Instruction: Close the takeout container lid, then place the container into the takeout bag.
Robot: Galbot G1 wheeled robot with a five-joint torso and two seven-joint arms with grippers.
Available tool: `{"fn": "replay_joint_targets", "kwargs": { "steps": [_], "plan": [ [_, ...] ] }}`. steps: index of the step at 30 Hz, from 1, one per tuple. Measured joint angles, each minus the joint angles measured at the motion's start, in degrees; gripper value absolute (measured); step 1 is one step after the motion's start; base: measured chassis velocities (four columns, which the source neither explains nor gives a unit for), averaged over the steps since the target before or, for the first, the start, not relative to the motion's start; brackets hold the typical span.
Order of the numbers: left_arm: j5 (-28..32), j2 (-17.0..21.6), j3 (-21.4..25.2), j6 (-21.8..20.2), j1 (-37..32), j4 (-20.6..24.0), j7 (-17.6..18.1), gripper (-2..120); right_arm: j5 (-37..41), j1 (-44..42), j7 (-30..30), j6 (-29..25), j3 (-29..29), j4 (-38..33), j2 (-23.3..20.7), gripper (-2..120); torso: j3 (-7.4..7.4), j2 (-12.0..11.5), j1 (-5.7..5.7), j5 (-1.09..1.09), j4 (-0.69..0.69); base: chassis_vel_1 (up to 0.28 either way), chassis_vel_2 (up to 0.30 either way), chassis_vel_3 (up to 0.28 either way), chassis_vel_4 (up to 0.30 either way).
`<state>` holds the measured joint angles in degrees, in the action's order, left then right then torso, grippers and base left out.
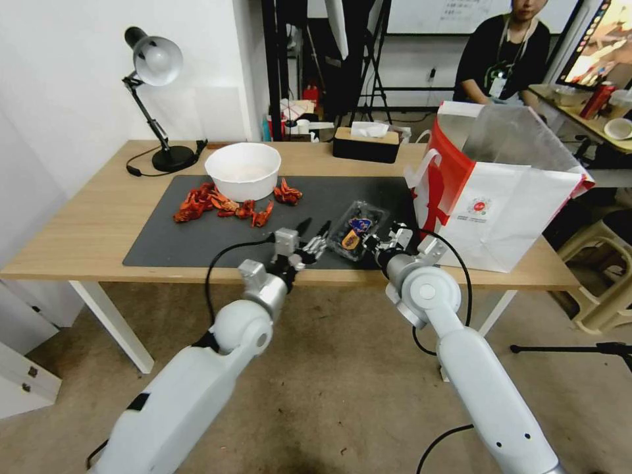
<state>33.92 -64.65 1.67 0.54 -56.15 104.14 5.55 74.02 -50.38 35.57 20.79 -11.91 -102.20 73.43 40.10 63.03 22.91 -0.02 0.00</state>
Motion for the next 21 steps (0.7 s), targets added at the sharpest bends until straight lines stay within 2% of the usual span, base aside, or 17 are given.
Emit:
{"fn": "replay_joint_targets", "kwargs": {
  "steps": [1, 3, 6, 9, 15, 21],
  "plan": [
    [0.0, 0.0, 0.0, 0.0, 0.0, 0.0, 0.0, 62, 0.0, 0.0, 0.0, 0.0, 0.0, 0.0, 0.0, 0, 0.0, 0.0, 0.0, 0.0, 0.0, 0.0, 0.0, 0.0, 0.0],
    [-2.3, 0.9, 2.8, 0.0, -3.3, 2.0, -0.1, 75, -0.3, 0.0, -0.2, -0.1, 0.0, 0.1, 0.0, 0, 0.0, 0.0, 0.0, 0.01, 0.0, 0.0, 0.0, 0.0, 0.0],
    [-4.5, 1.4, 4.7, -0.1, -5.7, 3.1, 0.3, 82, -0.5, -0.1, -0.4, -0.1, 0.0, 0.2, 0.0, 0, 0.0, 0.0, 0.0, 0.0, 0.0, 0.0, 0.0, 0.0, 0.0],
    [-9.0, 1.7, 7.8, 0.1, -10.7, 4.8, 1.8, 97, -1.0, -0.1, -0.7, -0.3, 0.1, 0.3, 0.1, 0, 0.0, 0.0, 0.0, 0.0, 0.0, 0.0, 0.0, 0.0, 0.0],
    [-12.7, 0.7, 12.5, 1.9, -16.4, 6.3, 2.0, 100, -1.3, -0.2, -1.0, -0.4, 0.0, 0.3, 0.1, 0, 0.0, 0.0, 0.0, 0.01, 0.0, 0.0, 0.0, 0.0, 0.0],
    [-15.9, -2.7, 19.1, 4.9, -22.8, 8.6, 1.9, 100, -1.8, -0.4, -1.4, -0.7, -0.1, 0.4, 0.0, 0, 0.0, 0.0, 0.01, 0.02, 0.0, 0.0, 0.0, 0.0, 0.0]
  ]
}}
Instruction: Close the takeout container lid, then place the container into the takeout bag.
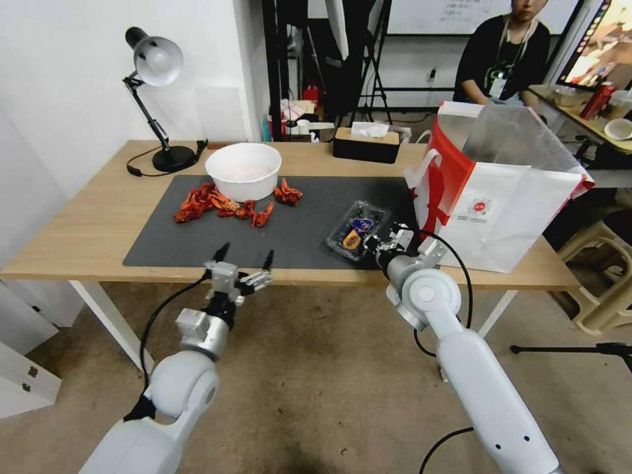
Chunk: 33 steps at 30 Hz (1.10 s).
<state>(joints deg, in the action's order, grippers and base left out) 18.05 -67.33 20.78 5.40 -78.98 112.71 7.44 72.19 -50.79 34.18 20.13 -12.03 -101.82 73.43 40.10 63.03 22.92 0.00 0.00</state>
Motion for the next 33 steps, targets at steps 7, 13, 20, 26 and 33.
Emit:
{"fn": "replay_joint_targets", "kwargs": {
  "steps": [7, 13, 20, 26, 33],
  "plan": [
    [-1.9, -2.0, 3.3, 4.0, -5.9, 0.3, -0.4, 100, -0.2, 0.0, -0.2, -0.1, 0.0, 0.1, 0.0, 0, 0.0, 0.0, 0.0, 0.0, 0.0, 0.0, 0.0, 0.0, 0.0],
    [-3.3, -2.8, 4.1, 6.5, -8.7, -0.3, -0.5, 100, -0.3, 0.1, -0.3, -0.1, 0.0, 0.2, -0.1, 0, 0.0, 0.0, 0.0, -0.01, 0.0, 0.0, 0.0, 0.0, 0.0],
    [-3.7, -2.7, 4.4, 6.7, -8.6, -0.4, -0.4, 100, 1.7, 0.1, -1.3, -1.4, -0.2, -1.8, 0.3, 0, 0.02, 0.0, 0.02, 0.01, 0.02, 0.0, 0.0, 0.0, 0.0],
    [-3.7, -2.7, 4.5, 6.7, -8.5, -0.5, -0.3, 100, 3.8, 0.6, -1.9, -2.1, -0.7, -6.1, -0.1, 0, 0.02, 0.0, 0.02, 0.0, 0.0, 0.0, 0.0, 0.0, 0.0],
    [-4.7, -2.8, 5.1, 6.9, -8.5, -1.0, -0.1, 100, 7.3, 2.2, -1.9, -1.7, -3.1, -12.3, -2.0, 0, 0.01, 0.0, 0.01, 0.0, 0.0, 0.0, 0.0, 0.0, 0.0]
  ]
}}
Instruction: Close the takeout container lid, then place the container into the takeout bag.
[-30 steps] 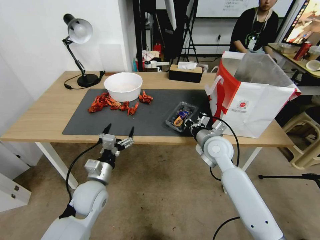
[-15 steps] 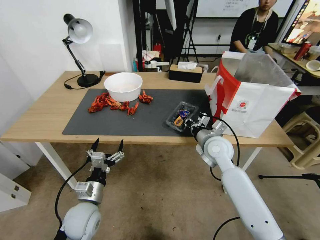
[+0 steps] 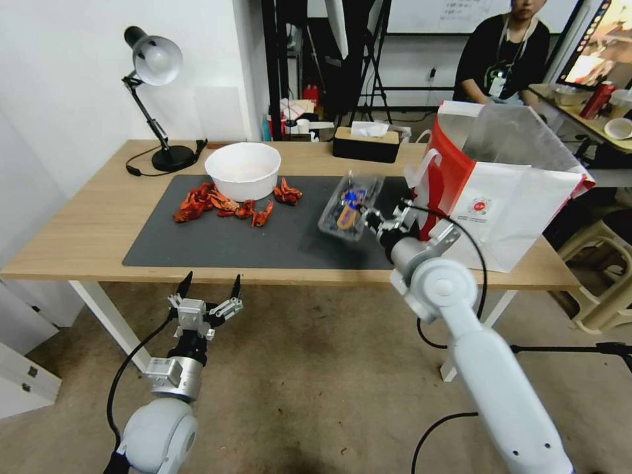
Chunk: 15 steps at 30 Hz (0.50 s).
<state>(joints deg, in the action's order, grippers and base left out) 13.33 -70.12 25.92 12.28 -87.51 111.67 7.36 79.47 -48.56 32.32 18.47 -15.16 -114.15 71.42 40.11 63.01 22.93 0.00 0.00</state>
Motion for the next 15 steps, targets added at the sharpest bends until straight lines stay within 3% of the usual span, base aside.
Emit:
{"fn": "replay_joint_targets", "kwargs": {
  "steps": [8, 15],
  "plan": [
    [0.0, 0.0, 0.6, 0.0, -0.4, 0.0, 0.1, 100, 3.0, 9.3, 4.5, -0.6, -6.5, -5.9, -4.7, 0, -0.01, 0.0, -0.01, 0.0, 0.0, 0.0, 0.0, 0.0, 0.0],
    [-0.1, -0.3, 0.6, 0.1, -0.6, 0.1, 0.1, 100, 2.7, 13.7, 7.6, -1.0, -11.1, -4.4, -6.7, 0, -0.01, 0.0, -0.01, 0.01, 0.0, 0.0, 0.0, 0.0, 0.0]
  ]
}}
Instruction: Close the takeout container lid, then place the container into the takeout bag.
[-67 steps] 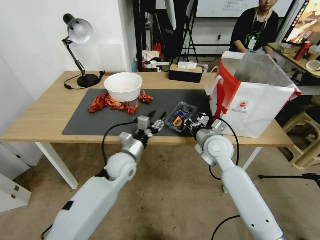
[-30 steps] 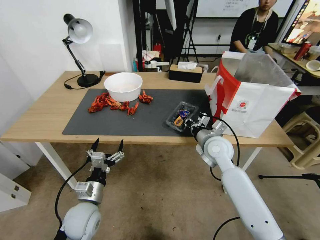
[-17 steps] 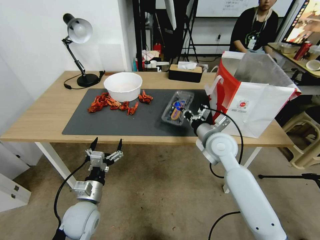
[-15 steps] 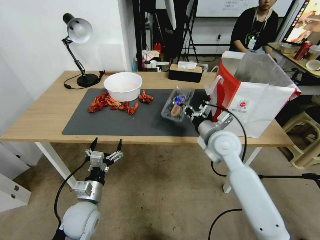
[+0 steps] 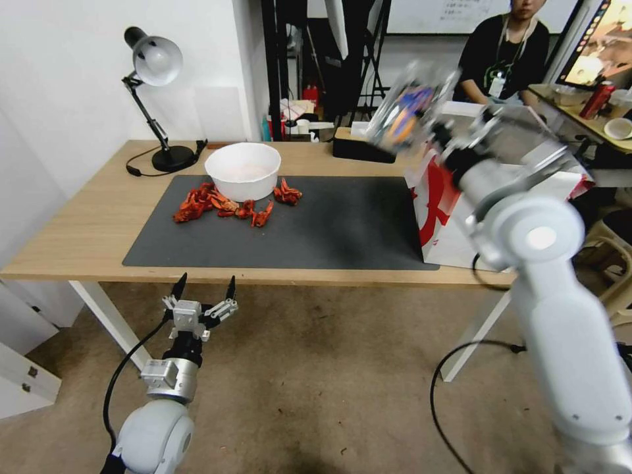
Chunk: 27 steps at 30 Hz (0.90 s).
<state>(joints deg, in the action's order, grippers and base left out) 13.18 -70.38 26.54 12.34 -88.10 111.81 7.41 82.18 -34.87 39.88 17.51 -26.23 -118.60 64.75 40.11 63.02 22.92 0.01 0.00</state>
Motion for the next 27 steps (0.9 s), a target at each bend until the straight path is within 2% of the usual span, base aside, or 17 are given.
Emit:
{"fn": "replay_joint_targets", "kwargs": {
  "steps": [11, 19, 21, 24, 25, 27],
  "plan": [
    [-0.6, -0.4, -1.0, 0.2, 0.0, 0.1, 0.0, 100, -2.3, -0.2, 2.4, 2.3, -7.2, 5.0, -3.9, 0, 0.0, 0.0, 0.0, -0.01, 0.0, 0.0, 0.0, 0.0, 0.0],
    [-0.7, -0.4, -1.4, 0.2, 0.3, 0.1, -0.1, 100, -5.7, -4.6, 3.9, 6.5, -8.5, 5.8, -4.7, 0, 0.0, 0.0, 0.0, 0.0, 0.0, 0.0, 0.0, 0.0, 0.0],
    [-0.7, -0.4, -1.4, 0.2, 0.3, 0.2, -0.1, 100, -6.1, -5.1, 3.9, 6.9, -8.7, 5.8, -4.5, 3, 0.0, 0.0, 0.0, 0.0, 0.01, 0.0, 0.0, 0.0, 0.0],
    [-0.7, -0.4, -1.3, 0.3, 0.2, 0.2, -0.1, 100, -6.3, -5.7, 4.1, 7.5, -9.0, 5.7, -4.2, 18, 0.0, 0.0, 0.0, -0.02, 0.0, 0.0, 0.0, 0.0, 0.0],
    [-0.7, -0.4, -1.3, 0.3, 0.2, 0.2, -0.1, 100, -6.3, -5.7, 4.1, 7.5, -9.0, 5.7, -4.2, 18, 0.0, 0.0, 0.0, -0.02, 0.0, 0.0, 0.0, 0.0, 0.0],
    [-0.7, -0.4, -1.2, 0.3, 0.2, 0.3, -0.1, 100, -6.3, -5.7, 4.3, 7.8, -9.1, 5.5, -4.2, 27, 0.0, 0.0, 0.0, -0.03, -0.01, 0.0, 0.0, 0.0, 0.0]
  ]
}}
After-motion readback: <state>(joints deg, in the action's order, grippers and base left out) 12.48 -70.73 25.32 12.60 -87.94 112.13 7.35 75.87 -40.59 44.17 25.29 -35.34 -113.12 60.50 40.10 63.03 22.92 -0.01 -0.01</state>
